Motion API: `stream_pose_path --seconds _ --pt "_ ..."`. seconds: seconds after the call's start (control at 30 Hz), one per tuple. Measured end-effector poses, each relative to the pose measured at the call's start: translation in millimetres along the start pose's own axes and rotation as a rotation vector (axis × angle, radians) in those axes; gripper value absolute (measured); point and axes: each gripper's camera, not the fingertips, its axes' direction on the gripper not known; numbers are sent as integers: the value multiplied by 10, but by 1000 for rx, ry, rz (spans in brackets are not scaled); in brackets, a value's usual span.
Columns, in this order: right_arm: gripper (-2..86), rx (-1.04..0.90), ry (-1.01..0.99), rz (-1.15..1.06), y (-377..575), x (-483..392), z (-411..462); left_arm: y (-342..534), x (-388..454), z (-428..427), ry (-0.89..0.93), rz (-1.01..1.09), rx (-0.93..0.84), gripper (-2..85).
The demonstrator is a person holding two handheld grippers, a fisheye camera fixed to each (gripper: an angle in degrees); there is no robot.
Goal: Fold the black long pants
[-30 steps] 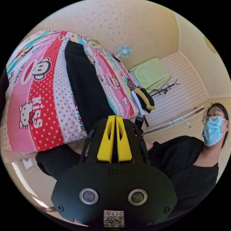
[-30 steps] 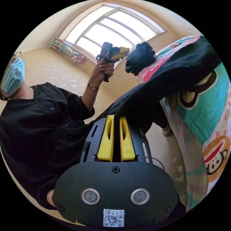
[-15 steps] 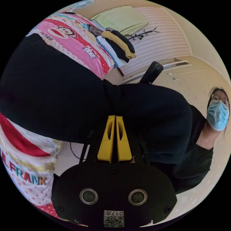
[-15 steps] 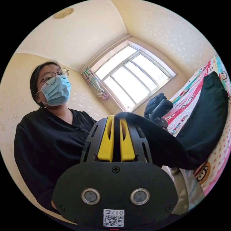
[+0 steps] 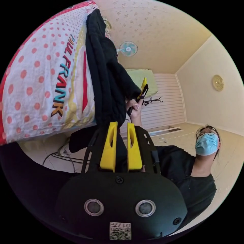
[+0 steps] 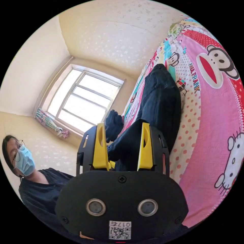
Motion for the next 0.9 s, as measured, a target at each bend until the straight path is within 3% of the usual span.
stream_pose_path --seconds 0.13,0.4,0.53,0.67,0.8,0.9 --pt "182 5 39 -38 145 -168 -81 -68 201 45 -43 41 -4 85" --pt "122 -234 -72 82 124 -139 345 -416 353 386 -44 71 -35 87" --pt "126 65 -283 22 -312 -89 192 -367 394 505 -13 78 -31 87" --pt "142 163 -110 13 -591 -134 54 -237 434 593 -87 61 -49 91" --pt "168 90 308 -17 -312 -337 208 -141 414 567 -118 60 29 100" --pt "175 30 403 -29 -43 -272 410 -201 377 599 -129 78 84 103"
